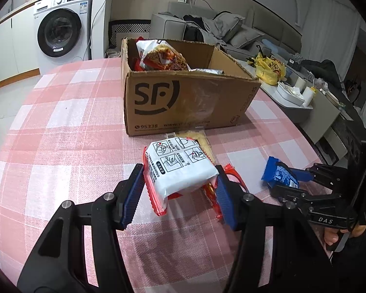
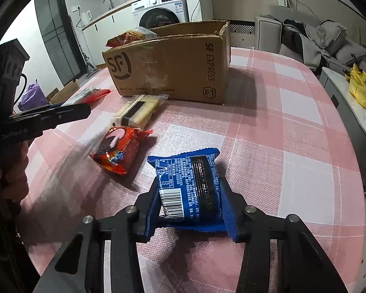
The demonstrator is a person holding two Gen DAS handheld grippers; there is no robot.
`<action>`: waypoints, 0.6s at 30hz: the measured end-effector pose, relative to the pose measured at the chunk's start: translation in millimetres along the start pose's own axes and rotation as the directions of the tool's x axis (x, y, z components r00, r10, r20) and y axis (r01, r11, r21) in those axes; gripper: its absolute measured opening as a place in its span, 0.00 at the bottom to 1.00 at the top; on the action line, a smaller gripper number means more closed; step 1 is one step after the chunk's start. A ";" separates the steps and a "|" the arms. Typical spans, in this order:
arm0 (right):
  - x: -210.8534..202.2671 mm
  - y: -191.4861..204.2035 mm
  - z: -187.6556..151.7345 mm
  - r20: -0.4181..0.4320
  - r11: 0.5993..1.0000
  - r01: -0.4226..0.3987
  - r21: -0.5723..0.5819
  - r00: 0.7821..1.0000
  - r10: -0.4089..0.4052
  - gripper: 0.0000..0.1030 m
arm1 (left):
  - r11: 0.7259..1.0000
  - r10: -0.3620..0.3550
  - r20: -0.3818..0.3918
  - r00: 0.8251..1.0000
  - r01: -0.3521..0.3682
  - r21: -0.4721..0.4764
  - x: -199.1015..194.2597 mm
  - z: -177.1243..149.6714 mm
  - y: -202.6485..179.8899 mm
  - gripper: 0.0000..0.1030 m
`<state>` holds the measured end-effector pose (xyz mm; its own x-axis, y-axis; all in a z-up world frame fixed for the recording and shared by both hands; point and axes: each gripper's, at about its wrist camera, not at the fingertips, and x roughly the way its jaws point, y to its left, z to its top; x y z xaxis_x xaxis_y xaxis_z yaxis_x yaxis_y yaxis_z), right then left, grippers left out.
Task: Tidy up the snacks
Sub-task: 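Lift both held snacks and carry them over the cardboard box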
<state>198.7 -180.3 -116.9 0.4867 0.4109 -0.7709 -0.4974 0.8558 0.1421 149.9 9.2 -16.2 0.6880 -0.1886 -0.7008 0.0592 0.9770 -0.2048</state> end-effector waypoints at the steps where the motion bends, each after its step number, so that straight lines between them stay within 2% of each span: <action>1: -1.9 0.6 0.6 0.007 1.000 0.001 0.001 1.000 -0.001 0.44 | 1.000 0.000 0.005 1.000 0.000 -0.001 -1.4 1.0 0.7 0.52; 6: -16.1 3.0 7.8 0.058 1.000 -0.025 0.018 0.998 0.023 0.44 | 1.000 -0.002 0.043 0.999 0.002 0.002 -11.3 7.4 2.8 0.52; 13: -34.5 2.9 37.0 0.130 0.991 -0.106 0.077 0.987 0.095 0.44 | 1.000 0.011 0.108 0.994 -0.010 -0.009 -29.8 29.3 11.6 0.52; 18: -43.7 8.2 60.7 0.178 0.991 -0.101 0.084 0.980 0.085 0.44 | 1.000 0.023 0.145 0.989 -0.020 -0.020 -41.2 47.9 21.4 0.52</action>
<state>217.0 -172.2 -44.4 0.5631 0.5312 -0.6330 -0.4819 0.8334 0.2707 157.4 42.6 41.1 0.7866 -0.1500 -0.5989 0.0310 0.9784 -0.2043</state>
